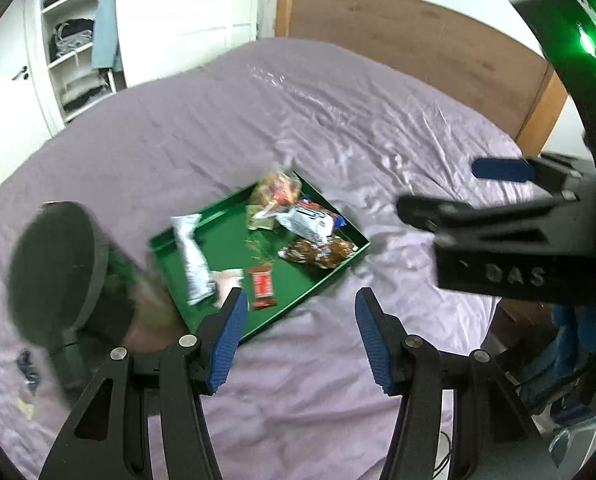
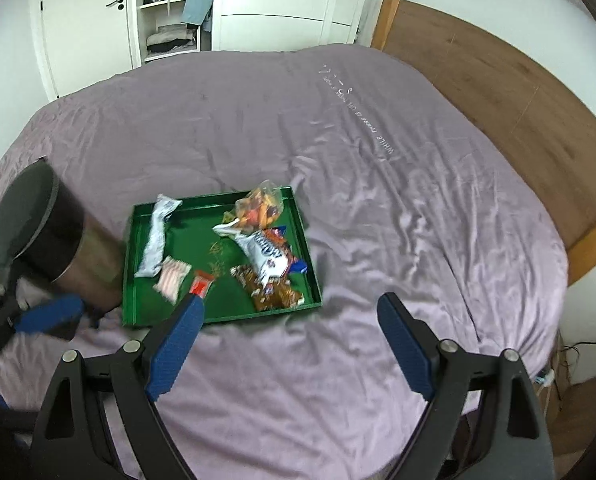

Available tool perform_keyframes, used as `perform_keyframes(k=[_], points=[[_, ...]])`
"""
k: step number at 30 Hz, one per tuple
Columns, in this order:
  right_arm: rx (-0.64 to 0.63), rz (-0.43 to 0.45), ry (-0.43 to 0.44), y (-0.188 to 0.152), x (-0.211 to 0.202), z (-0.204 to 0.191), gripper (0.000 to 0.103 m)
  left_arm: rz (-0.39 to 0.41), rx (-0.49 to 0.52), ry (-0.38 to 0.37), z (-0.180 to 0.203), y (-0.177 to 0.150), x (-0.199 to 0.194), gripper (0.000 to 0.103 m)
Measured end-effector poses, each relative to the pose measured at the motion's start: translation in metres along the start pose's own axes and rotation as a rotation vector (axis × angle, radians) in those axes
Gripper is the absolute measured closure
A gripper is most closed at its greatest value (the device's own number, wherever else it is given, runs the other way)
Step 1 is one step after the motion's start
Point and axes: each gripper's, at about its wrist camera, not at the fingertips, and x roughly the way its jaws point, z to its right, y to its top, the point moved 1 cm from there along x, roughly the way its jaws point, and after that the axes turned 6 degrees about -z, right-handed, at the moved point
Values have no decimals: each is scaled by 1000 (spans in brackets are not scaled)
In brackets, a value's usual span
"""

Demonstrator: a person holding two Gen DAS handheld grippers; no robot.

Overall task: Organize snacks
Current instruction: 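Move both grippers away from the tray toward the navy and beige packets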

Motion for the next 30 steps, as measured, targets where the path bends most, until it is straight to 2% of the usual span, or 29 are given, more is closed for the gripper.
perform_keyframes(k=[7,14,16,23,30], points=[[-31,8,8,-16,-56,-43,12,67,-54,68,-55,-20,-62,53],[-116,72,42,-7,-104,-105,12,127,-149,138,-121,-43,-107,53],[-153,88,54,-2,-113,-127,12,136,-185,162,-143,-54,-116,50],[-297,139,152,14,-128,-214,12,114,-320,250,-213,-99,-124,49],[-436,129,295,16,-114,-304,12,43,-500,354,-286,-160,-115,49]])
